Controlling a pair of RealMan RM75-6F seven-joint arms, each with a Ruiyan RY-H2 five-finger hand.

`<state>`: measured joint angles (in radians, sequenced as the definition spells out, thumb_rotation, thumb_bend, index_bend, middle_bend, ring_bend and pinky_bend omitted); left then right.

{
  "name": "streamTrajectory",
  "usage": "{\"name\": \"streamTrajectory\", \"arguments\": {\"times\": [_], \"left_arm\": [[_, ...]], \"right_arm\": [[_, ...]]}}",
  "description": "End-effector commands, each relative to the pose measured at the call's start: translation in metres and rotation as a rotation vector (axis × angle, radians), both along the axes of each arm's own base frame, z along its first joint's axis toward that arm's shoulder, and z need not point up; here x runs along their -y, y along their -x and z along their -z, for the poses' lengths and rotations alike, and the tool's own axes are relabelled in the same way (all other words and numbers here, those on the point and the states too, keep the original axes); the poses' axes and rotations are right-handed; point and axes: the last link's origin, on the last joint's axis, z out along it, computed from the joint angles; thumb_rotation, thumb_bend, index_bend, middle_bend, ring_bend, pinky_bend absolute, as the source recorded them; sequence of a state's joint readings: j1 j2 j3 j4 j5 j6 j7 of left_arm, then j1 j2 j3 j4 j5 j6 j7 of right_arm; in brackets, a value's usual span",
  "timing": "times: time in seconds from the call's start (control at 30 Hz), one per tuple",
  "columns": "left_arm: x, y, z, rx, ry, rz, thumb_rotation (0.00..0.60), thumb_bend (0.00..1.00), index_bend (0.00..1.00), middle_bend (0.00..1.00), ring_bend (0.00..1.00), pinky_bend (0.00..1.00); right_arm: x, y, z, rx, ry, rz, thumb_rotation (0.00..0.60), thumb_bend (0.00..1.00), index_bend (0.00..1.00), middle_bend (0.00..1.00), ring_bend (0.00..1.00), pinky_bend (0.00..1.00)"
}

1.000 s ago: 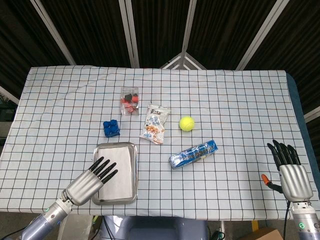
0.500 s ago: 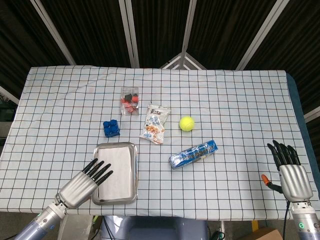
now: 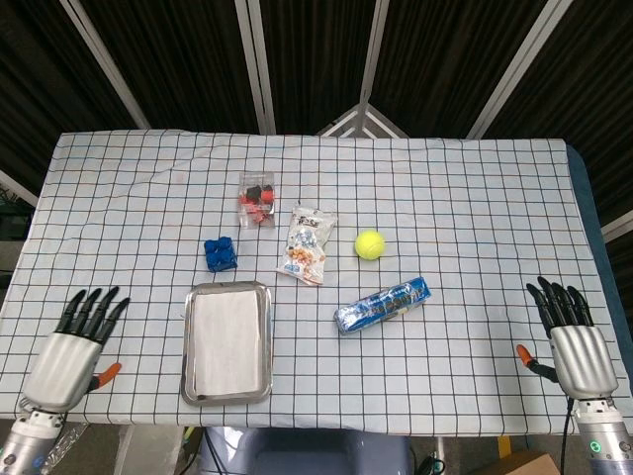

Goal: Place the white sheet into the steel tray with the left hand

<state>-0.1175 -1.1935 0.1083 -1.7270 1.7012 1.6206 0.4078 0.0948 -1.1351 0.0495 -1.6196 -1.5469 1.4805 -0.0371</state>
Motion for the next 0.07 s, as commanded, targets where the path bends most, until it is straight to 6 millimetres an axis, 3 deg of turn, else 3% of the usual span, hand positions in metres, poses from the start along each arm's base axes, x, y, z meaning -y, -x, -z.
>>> {"name": "streamTrajectory", "arguments": {"times": [0.03,0.07], "left_arm": [[0.0133,0.0248,-0.016,0.012,-0.093,-0.065,0.6,0.07,0.0,0.0,0.0,0.0],[0.0155,0.0284,-0.0176,0.017,-0.101,-0.077,0.6,0.07,0.0,0.0,0.0,0.0]], "right_arm": [[0.0001,0.0,0.0005,-0.003,-0.001,0.0,0.6,0.31,0.0,0.0,0.0,0.0],[0.0001,-0.0002,0.0007,-0.003,-0.001,-0.001,0.6,0.31,0.0,0.0,0.0,0.0]]}}
